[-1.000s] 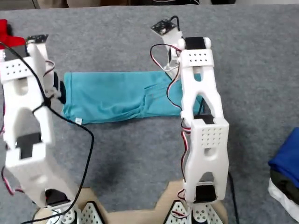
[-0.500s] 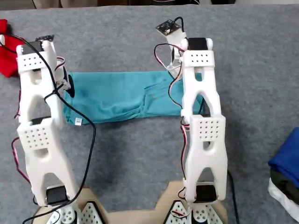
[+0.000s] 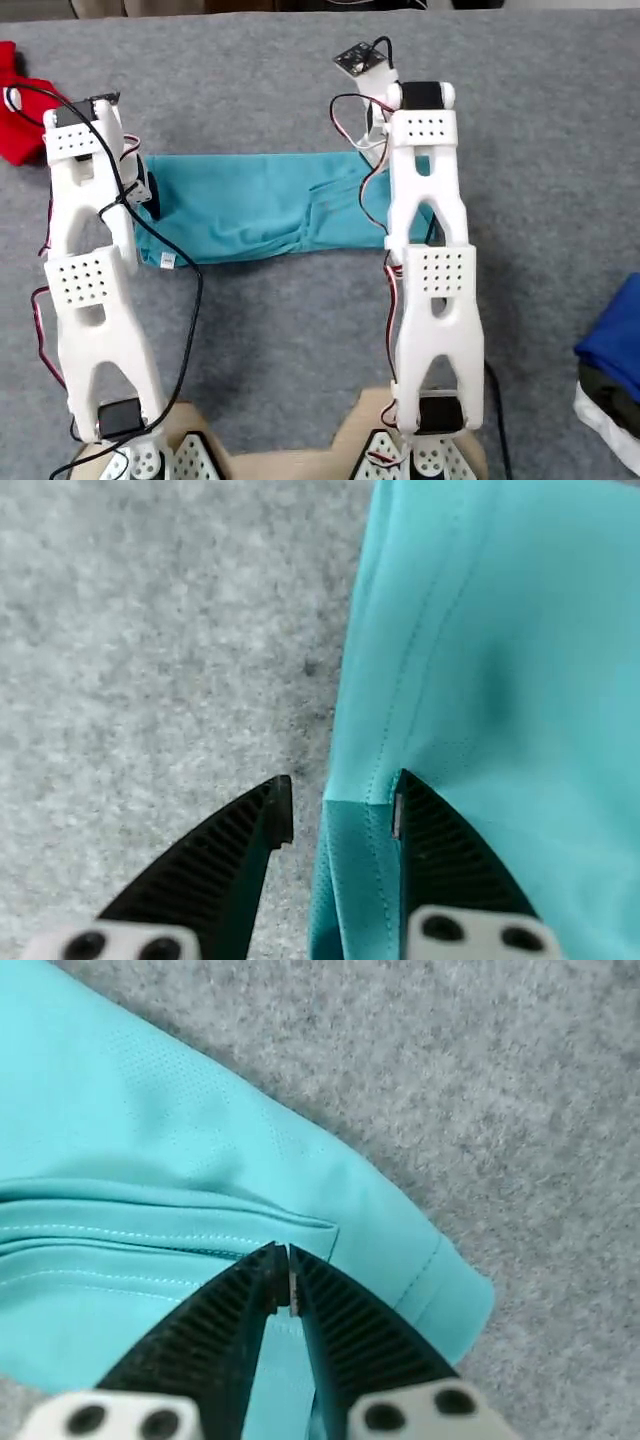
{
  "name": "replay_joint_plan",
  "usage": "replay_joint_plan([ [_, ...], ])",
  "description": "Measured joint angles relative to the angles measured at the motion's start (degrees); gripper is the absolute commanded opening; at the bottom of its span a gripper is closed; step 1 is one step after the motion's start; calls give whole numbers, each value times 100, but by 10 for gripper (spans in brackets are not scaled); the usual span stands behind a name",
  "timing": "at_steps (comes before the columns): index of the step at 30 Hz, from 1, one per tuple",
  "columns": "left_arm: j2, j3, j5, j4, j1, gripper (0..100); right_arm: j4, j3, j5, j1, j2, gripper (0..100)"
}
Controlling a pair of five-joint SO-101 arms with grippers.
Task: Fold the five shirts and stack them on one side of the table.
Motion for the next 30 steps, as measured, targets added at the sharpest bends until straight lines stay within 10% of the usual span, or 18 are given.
replay_joint_plan([
  [30, 563, -343, 1248, 18, 149, 19, 0, 0, 0, 0, 0, 12],
])
